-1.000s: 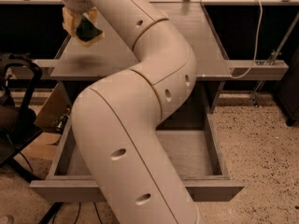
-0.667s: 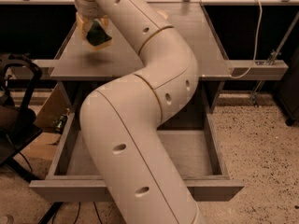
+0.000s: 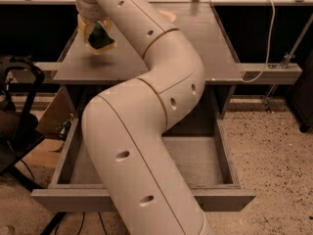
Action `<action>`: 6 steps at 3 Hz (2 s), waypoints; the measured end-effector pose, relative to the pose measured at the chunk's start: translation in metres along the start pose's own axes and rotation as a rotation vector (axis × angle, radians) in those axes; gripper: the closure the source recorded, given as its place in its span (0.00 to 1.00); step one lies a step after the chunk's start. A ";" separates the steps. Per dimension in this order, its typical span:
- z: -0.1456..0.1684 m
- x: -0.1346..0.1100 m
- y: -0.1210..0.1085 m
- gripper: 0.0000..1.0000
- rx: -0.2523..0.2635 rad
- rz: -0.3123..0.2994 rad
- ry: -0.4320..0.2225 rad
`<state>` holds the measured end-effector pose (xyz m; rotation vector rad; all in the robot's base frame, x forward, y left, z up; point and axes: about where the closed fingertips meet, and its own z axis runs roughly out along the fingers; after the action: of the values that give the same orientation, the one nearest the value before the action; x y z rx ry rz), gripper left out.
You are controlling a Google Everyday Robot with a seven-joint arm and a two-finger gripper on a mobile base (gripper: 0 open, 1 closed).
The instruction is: Pick sponge from top drawer and place on counter
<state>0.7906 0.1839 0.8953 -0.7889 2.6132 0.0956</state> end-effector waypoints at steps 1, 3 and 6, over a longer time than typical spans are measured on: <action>0.000 0.000 0.000 0.36 0.000 0.000 0.000; 0.000 0.000 0.000 0.00 0.000 0.000 0.000; -0.021 -0.003 -0.017 0.00 -0.025 0.022 -0.077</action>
Offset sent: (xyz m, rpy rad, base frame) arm 0.0000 0.0000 0.0000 0.0000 0.0000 0.0000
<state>0.7946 0.1675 0.9164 -0.7498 2.5534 0.1616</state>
